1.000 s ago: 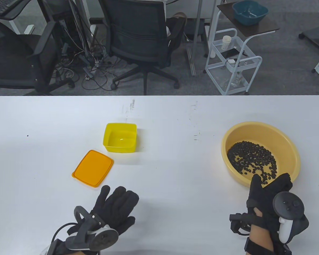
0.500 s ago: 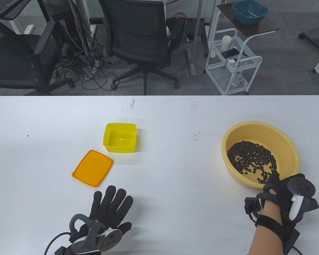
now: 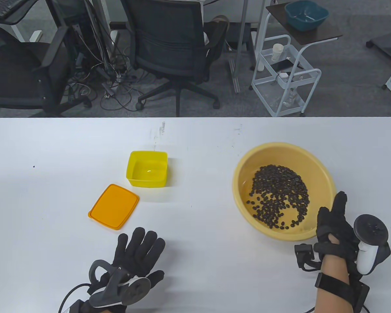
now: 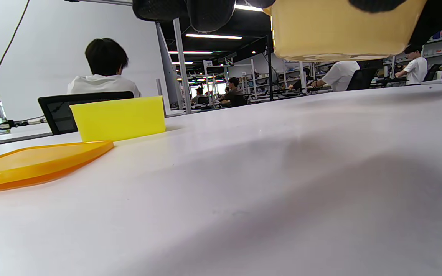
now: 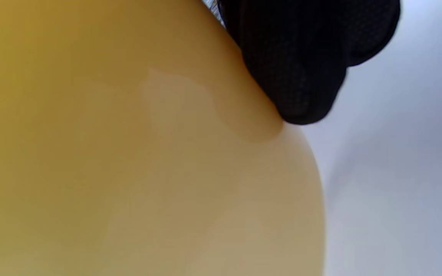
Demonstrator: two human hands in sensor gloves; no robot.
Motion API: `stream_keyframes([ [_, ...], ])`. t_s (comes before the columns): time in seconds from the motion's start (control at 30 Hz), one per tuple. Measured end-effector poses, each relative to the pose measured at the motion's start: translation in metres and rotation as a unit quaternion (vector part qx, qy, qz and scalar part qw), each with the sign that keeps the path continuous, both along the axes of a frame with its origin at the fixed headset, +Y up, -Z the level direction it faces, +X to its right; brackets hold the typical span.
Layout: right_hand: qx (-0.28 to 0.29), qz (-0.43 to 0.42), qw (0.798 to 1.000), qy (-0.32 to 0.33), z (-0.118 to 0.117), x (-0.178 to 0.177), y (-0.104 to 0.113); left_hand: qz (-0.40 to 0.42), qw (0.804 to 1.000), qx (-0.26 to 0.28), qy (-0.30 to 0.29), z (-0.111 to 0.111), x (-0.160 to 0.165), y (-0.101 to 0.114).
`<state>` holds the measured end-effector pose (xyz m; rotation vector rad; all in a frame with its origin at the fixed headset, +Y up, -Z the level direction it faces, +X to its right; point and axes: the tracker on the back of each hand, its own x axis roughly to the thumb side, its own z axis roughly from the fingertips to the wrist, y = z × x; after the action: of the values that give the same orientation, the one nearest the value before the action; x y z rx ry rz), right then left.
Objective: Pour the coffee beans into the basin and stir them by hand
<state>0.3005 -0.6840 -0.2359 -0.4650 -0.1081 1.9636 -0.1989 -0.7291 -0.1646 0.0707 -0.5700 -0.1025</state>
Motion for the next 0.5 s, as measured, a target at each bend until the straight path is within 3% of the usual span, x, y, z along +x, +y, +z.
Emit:
stream_keyframes([
  [0.2, 0.003, -0.041, 0.990, 0.133, 0.018, -0.057, -0.007, 0.021, 0.999, -0.005, 0.039, -0.003, -0.011, 0.002],
  [0.5, -0.020, -0.011, 0.977, 0.213, 0.032, -0.106, -0.033, 0.016, 0.998, -0.015, 0.064, -0.006, -0.014, 0.002],
])
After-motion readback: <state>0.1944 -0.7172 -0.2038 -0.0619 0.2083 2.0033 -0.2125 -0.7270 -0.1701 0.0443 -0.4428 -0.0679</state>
